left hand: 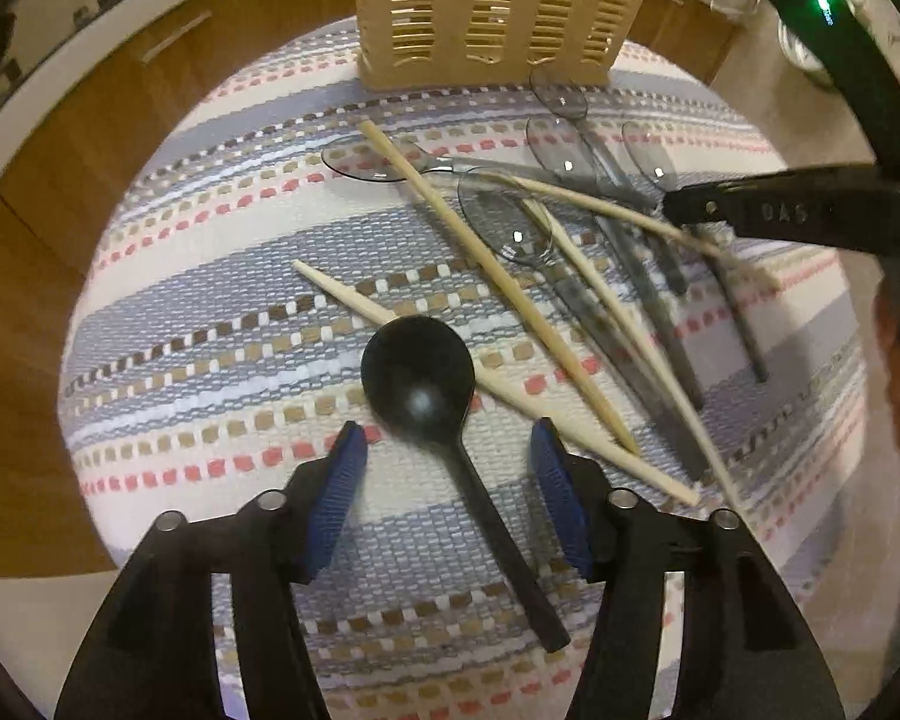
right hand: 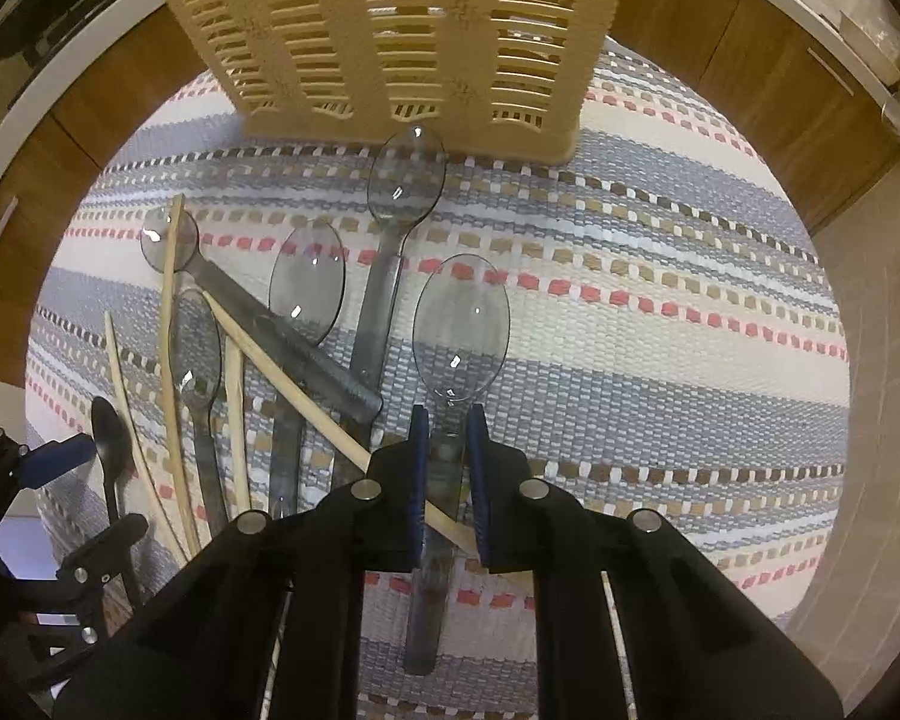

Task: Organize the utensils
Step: 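Lower the left tool onto the black spoon while the right tool grasps a clear spoon, then lift the black spoon with the left tool while the right tool carries the clear spoon over the basket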

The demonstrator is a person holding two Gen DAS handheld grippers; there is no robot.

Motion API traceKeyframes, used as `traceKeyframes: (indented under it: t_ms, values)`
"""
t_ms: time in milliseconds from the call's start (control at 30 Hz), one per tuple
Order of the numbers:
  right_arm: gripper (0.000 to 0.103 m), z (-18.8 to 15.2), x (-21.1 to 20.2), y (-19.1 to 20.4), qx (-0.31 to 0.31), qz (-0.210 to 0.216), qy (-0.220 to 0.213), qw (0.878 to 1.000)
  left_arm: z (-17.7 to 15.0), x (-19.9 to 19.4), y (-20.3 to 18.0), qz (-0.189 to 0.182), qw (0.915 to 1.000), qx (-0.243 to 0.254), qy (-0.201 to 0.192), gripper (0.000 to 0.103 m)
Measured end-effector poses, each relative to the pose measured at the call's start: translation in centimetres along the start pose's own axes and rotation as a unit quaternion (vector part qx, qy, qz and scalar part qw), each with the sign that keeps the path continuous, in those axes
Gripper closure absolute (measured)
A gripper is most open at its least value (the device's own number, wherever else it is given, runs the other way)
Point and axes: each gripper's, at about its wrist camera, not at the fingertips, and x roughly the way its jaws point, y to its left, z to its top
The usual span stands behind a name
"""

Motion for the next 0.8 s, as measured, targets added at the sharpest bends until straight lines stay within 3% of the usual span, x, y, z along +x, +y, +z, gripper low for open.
traceKeyframes:
  t_ms: [67,167,333,467,633,800]
  values:
    - [0.092,-0.2,-0.1,0.3,-0.004,-0.001,-0.002,1.000,-0.2,0.0,-0.3,0.027,0.9996,0.009,-0.008,0.071]
    - [0.093,-0.6,-0.4,0.2,0.000,0.009,-0.011,1.000,-0.5,-0.4,0.2,0.027,0.9995,0.001,-0.013,0.097]
    - [0.093,-1.3,-2.2,-0.4,0.008,0.031,-0.054,0.998,-0.7,-1.2,1.7,-0.036,0.9977,-0.027,-0.051,0.099]
    - [0.093,-2.4,-5.0,-1.5,0.016,0.069,-0.125,0.990,-0.3,-3.8,1.7,-0.062,0.9881,-0.029,-0.138,0.099]
    - [0.093,-4.0,-8.5,-1.3,0.003,0.066,-0.222,0.973,1.0,-7.8,1.5,-0.059,0.9646,-0.017,-0.256,0.099]
    - [0.093,-4.2,-11.9,-0.3,-0.006,0.048,-0.315,0.948,4.0,-10.9,1.9,-0.071,0.9270,-0.021,-0.368,0.099]
